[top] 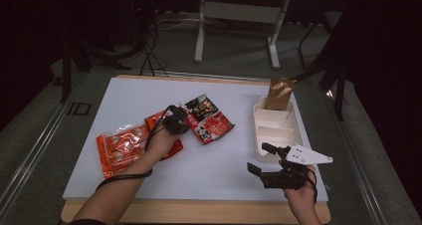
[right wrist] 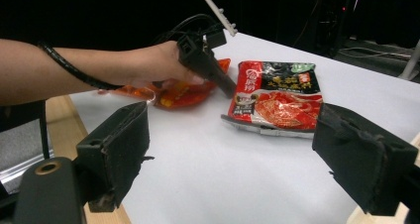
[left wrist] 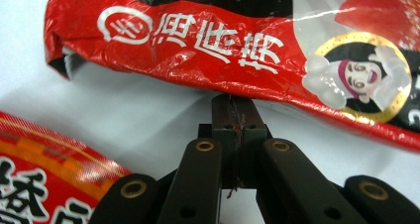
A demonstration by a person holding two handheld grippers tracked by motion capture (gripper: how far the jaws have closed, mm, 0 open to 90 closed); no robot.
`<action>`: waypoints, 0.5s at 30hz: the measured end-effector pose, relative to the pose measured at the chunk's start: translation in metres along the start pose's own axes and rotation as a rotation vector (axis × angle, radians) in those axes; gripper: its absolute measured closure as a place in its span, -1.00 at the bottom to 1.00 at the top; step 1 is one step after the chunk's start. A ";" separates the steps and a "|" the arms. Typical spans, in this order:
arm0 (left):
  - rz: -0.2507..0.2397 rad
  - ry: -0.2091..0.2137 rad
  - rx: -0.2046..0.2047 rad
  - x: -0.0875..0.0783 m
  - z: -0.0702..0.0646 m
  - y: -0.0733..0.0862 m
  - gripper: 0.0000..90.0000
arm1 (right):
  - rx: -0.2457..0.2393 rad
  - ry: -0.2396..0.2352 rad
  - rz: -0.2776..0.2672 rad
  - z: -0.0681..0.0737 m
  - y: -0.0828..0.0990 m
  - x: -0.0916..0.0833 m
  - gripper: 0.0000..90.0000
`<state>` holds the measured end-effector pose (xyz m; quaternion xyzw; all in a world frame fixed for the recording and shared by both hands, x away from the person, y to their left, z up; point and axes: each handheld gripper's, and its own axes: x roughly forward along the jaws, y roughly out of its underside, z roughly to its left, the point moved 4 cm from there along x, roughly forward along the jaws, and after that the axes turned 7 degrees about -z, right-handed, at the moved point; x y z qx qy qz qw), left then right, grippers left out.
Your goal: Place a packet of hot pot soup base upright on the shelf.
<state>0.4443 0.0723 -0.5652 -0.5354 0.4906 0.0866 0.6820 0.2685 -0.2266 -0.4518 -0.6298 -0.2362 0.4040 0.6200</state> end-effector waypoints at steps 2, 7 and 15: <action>0.000 -0.005 0.001 0.002 0.000 -0.003 0.99 | 0.000 -0.006 -0.001 0.001 0.000 0.001 -0.68; -0.001 -0.009 -0.002 0.007 0.003 -0.008 0.99 | -0.001 -0.015 0.004 0.001 0.001 0.005 -0.68; -0.022 0.001 -0.034 0.017 0.008 -0.018 0.99 | -0.016 -0.025 0.017 0.003 0.004 0.009 -0.68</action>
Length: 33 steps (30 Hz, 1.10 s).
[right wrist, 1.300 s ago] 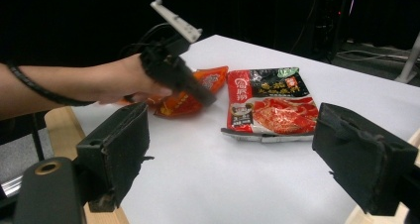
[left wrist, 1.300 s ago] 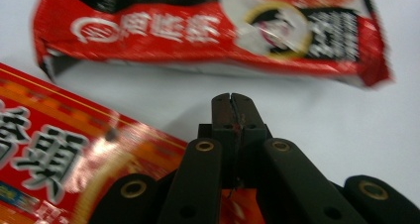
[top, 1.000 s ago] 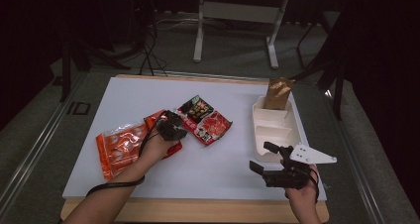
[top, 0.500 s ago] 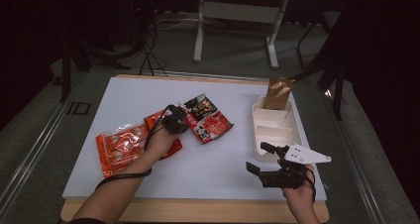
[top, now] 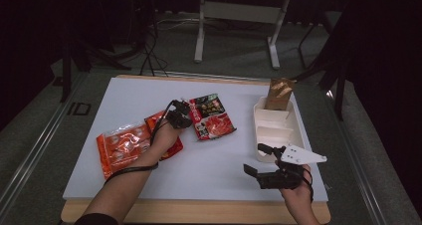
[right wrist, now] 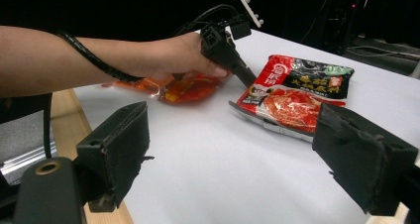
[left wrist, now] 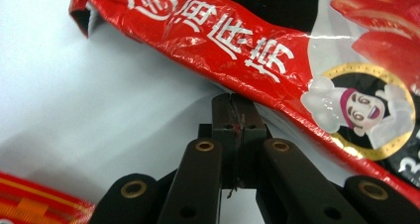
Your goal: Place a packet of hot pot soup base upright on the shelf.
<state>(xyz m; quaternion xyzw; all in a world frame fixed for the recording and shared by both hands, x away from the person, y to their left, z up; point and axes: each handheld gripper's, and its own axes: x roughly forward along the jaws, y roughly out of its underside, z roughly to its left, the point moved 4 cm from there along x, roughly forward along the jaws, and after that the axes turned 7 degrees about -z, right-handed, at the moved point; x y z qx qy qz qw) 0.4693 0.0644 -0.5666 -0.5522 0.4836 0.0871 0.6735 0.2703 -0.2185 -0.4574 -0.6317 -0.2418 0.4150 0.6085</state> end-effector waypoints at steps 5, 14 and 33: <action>-0.009 0.014 -0.007 0.005 0.001 -0.005 0.99 | 0.008 0.000 -0.001 -0.002 0.001 0.000 -0.68; -0.014 0.025 -0.007 0.011 0.002 -0.012 0.99 | 0.009 0.001 0.001 -0.003 0.001 -0.001 -0.68; -0.028 0.048 0.016 0.011 -0.001 -0.016 0.98 | -0.001 -0.001 0.003 -0.003 0.001 0.001 -0.68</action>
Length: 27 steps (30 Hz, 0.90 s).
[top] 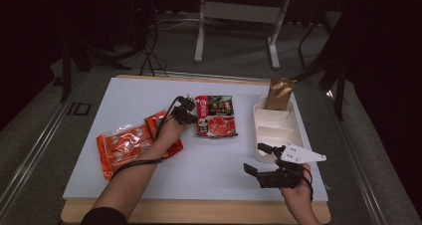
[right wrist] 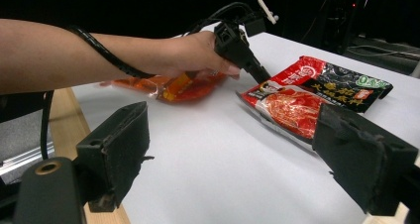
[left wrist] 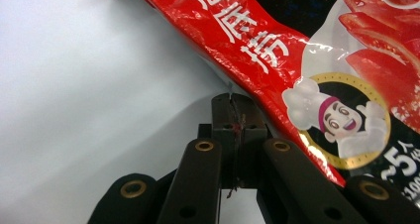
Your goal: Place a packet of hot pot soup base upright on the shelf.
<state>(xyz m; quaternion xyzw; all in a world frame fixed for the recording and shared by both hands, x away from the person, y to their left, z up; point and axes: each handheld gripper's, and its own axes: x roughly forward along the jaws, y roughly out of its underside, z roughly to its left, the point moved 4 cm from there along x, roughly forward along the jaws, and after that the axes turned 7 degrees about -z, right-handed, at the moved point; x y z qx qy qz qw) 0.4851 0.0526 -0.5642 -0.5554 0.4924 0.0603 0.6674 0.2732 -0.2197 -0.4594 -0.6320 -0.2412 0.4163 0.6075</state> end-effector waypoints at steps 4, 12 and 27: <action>-0.037 0.013 -0.028 -0.013 0.003 -0.005 0.95 | -0.005 0.005 0.000 -0.001 0.000 0.000 -0.68; -0.094 0.030 -0.047 -0.020 0.003 -0.019 0.73 | -0.012 0.005 0.008 0.001 0.001 0.002 -0.68; -0.141 -0.012 -0.154 0.010 0.027 -0.038 0.24 | -0.015 0.002 0.016 0.001 0.003 0.003 -0.68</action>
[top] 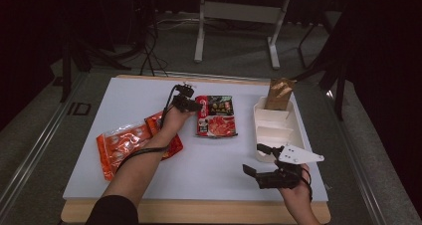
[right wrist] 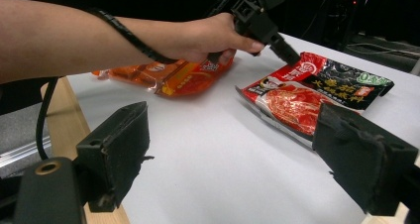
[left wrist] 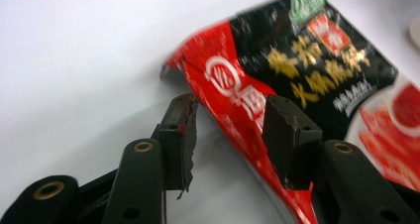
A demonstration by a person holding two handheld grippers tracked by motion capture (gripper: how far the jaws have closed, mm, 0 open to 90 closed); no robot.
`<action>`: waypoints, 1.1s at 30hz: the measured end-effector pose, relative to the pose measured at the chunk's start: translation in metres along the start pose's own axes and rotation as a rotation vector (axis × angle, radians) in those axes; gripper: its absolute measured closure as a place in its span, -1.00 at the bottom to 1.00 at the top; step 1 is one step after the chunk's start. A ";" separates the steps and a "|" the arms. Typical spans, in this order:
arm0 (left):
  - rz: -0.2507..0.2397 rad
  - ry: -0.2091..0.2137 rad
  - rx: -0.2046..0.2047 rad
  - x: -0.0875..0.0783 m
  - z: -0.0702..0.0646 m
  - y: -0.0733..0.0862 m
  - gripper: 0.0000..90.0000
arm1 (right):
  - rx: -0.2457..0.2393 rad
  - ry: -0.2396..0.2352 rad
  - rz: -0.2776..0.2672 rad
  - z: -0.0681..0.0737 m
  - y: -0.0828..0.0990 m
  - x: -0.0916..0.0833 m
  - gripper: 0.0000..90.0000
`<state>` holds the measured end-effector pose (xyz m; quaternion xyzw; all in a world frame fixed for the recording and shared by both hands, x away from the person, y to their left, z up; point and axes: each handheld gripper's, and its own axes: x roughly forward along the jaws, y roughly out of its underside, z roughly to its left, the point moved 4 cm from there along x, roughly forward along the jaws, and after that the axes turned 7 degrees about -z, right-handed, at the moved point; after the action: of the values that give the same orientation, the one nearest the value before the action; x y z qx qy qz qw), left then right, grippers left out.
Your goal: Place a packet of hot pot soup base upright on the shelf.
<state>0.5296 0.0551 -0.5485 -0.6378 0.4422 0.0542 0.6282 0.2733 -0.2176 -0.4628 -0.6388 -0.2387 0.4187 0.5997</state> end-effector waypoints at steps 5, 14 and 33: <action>-0.013 0.024 -0.086 0.010 0.007 -0.007 0.19 | 0.004 0.000 0.006 -0.001 0.002 0.000 -0.68; 0.018 -0.046 -0.092 0.028 0.014 -0.010 0.14 | 0.004 0.002 0.004 -0.002 0.002 -0.002 -0.68; 0.072 -0.054 -0.013 0.041 -0.008 -0.009 0.88 | 0.003 -0.011 0.012 -0.004 0.003 0.002 -0.68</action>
<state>0.5563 0.0257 -0.5657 -0.6238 0.4476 0.0968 0.6334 0.2767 -0.2184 -0.4668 -0.6372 -0.2374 0.4260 0.5968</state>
